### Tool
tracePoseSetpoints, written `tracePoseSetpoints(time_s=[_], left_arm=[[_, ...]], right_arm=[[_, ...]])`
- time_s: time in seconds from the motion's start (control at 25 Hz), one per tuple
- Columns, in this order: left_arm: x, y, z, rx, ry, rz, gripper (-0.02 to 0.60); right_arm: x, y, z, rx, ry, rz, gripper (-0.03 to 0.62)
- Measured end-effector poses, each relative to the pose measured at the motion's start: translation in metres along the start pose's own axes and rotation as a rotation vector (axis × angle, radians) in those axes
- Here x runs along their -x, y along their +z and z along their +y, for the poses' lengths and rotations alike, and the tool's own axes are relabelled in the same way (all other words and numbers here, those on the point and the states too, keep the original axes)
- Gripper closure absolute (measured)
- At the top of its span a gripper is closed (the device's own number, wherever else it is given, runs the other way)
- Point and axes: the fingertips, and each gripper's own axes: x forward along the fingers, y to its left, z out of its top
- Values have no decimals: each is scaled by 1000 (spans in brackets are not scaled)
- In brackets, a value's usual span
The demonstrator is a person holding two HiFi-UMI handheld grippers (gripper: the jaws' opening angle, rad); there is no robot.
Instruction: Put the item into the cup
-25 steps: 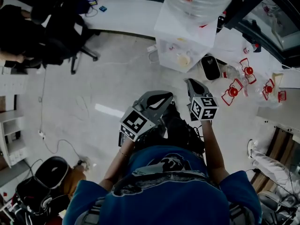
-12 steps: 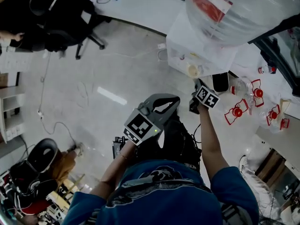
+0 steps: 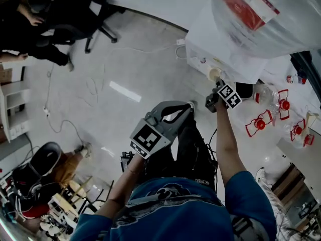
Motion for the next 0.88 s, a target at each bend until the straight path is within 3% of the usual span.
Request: tracePoseSetpoints(time_s=[0.2,0.32,0.88], left_arm=[[-8,-3,0,-2,-23,25,572],[-12,-4,-2,-5,-31,34,572],[11,0,-11,-61,-71,-13,571]], right_arm=[[-13,0,2,-69,37,12,574],[-12,-5,4,-88,66,29,516],[65,-23,45,108,180,23,508]])
